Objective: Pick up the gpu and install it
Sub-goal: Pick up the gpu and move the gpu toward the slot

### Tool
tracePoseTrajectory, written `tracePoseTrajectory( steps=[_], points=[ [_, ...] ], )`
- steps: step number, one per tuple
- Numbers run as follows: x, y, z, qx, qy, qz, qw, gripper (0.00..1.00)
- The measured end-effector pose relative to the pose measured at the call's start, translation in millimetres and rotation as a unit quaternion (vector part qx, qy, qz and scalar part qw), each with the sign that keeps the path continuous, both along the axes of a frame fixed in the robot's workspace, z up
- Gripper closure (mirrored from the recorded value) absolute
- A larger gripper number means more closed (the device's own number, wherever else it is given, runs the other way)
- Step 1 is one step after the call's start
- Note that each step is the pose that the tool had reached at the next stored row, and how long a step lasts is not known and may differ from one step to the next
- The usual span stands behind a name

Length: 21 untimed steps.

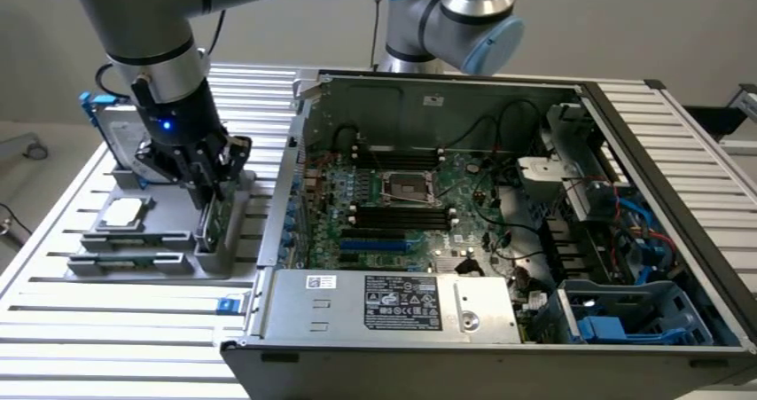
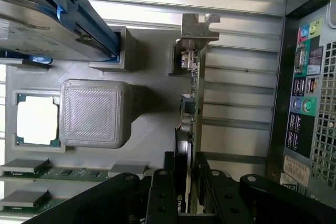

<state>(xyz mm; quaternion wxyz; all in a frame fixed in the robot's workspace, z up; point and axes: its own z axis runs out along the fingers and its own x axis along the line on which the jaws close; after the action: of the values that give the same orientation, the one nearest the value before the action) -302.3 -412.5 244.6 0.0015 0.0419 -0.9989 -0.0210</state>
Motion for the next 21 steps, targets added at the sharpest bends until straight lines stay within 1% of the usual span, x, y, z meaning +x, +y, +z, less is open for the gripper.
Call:
tracePoseTrajectory(
  steps=[16, 19, 21],
  points=[
    [0.3, 0.0, 1.0, 0.0002, -0.0001, -0.008, 1.0000, 0.74],
    [0.2, 0.0, 7.7, 0.0005, 0.0000, -0.008, 1.0000, 0.74],
    [0.3, 0.0, 15.8, 0.0009, -0.0001, -0.008, 1.0000, 0.74]
  ],
)
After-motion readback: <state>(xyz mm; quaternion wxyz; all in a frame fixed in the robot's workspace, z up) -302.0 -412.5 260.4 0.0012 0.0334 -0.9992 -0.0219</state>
